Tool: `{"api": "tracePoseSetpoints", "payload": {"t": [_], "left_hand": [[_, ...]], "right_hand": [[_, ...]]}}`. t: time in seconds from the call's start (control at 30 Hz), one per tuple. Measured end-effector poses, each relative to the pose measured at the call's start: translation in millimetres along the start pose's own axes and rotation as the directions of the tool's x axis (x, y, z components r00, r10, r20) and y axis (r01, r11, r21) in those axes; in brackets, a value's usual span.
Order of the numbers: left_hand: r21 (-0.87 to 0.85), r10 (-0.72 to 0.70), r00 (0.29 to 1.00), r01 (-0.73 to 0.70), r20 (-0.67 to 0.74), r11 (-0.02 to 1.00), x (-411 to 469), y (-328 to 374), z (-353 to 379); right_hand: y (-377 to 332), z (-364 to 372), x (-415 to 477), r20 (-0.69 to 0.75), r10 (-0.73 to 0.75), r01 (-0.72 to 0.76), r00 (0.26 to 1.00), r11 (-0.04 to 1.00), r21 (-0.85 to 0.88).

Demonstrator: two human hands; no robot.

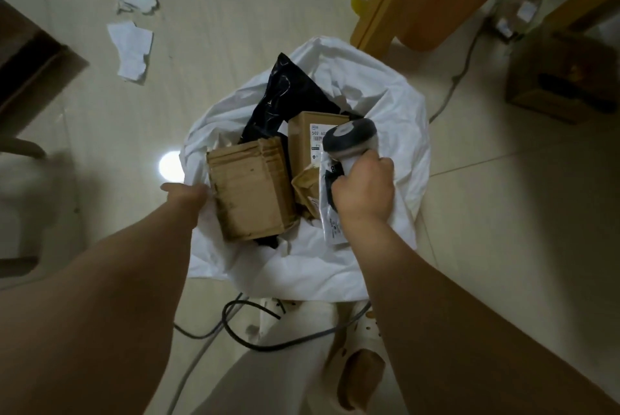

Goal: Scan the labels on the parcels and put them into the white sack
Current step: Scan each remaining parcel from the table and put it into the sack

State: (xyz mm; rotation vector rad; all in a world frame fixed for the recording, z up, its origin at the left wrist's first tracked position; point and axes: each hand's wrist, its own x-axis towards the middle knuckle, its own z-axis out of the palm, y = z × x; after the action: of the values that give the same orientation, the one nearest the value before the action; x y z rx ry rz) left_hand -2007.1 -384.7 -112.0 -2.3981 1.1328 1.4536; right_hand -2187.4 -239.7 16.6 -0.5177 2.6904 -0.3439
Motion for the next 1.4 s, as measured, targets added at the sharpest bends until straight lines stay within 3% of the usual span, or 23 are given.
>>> {"api": "tracePoseSetpoints", "payload": {"t": [0.1, 0.23, 0.3, 0.37, 0.47, 0.6, 0.73, 0.8, 0.87, 0.93, 1.0, 1.1, 1.13, 1.2, 1.23, 1.4], "left_hand": [[-0.096, 0.012, 0.999, -0.009, 0.033, 0.995, 4.8, -0.5, -7.2], [-0.172, 0.064, 0.959, -0.017, 0.276, 0.985, -9.6, 11.6, -24.6], [-0.173, 0.101, 0.943, -0.047, 0.318, 0.984, -22.6, 23.3, -34.7], [-0.214, 0.183, 0.963, -0.140, 0.196, 0.967, -38.0, 39.3, -42.8], [-0.215, 0.338, 0.939, -0.319, 0.062, 0.923, -71.3, 64.8, -55.0], [-0.235, 0.496, 0.866, -0.470, 0.066, 0.851, -124.4, 96.7, -90.7], [-0.397, 0.538, 0.840, -0.474, 0.061, 0.786, -166.3, 119.4, -147.8], [-0.301, 0.489, 0.869, -0.447, 0.078, 0.843, -173.1, 112.9, -172.0], [-0.050, 0.491, 0.871, -0.490, 0.013, 0.870, -181.8, 107.8, -186.3], [-0.053, 0.560, 0.824, -0.565, -0.083, 0.823, -199.9, 121.1, -197.3], [-0.217, 0.616, 0.765, -0.645, -0.189, 0.733, -222.4, 144.0, -213.2], [-0.231, 0.737, 0.634, -0.772, -0.233, 0.592, -241.2, 148.8, -220.2], [-0.194, 0.738, 0.643, -0.766, -0.203, 0.613, -240.8, 141.4, -217.8], [-0.135, 0.646, 0.756, -0.655, -0.107, 0.744, -236.0, 128.9, -208.3], [-0.121, 0.621, 0.779, -0.627, -0.083, 0.770, -238.3, 127.2, -206.3], [-0.298, 0.692, 0.713, -0.688, -0.112, 0.661, -267.9, 151.8, -219.4]], "right_hand": [[4.3, 1.0, 8.4, -0.008, 0.013, -0.013, 1.000, 1.000, -0.017], [7.4, 0.9, 11.8, 0.033, 0.056, -0.056, 0.998, 0.998, -0.020], [9.3, -4.0, 13.8, 0.083, 0.060, -0.060, 0.995, 0.998, -0.008], [13.0, -20.4, 20.0, 0.103, 0.058, -0.059, 0.993, 0.998, 0.006], [19.1, -62.2, 27.6, -0.010, 0.080, -0.078, 0.997, 0.989, 0.123], [5.1, -129.0, 22.3, -0.154, 0.096, -0.035, 0.983, 0.932, 0.362], [-7.8, -180.4, -6.5, -0.297, 0.157, 0.072, 0.942, 0.769, 0.635], [-8.8, -188.8, -20.7, -0.285, 0.107, 0.090, 0.953, 0.795, 0.600], [-8.8, -195.6, -27.6, -0.244, 0.124, 0.030, 0.962, 0.838, 0.545], [-14.5, -217.2, -28.9, -0.302, 0.185, 0.068, 0.935, 0.742, 0.667], [-25.2, -245.8, -33.3, -0.428, 0.205, 0.212, 0.880, 0.638, 0.740], [-33.3, -257.1, -49.5, -0.525, 0.122, 0.325, 0.842, 0.662, 0.676], [-32.2, -252.1, -55.2, -0.496, 0.114, 0.285, 0.861, 0.699, 0.656], [-28.0, -242.7, -62.6, -0.379, 0.177, 0.144, 0.908, 0.718, 0.681], [-24.9, -241.3, -63.8, -0.347, 0.210, 0.106, 0.914, 0.703, 0.704], [-20.5, -267.8, -66.8, -0.393, 0.261, 0.196, 0.882, 0.555, 0.809]]}}
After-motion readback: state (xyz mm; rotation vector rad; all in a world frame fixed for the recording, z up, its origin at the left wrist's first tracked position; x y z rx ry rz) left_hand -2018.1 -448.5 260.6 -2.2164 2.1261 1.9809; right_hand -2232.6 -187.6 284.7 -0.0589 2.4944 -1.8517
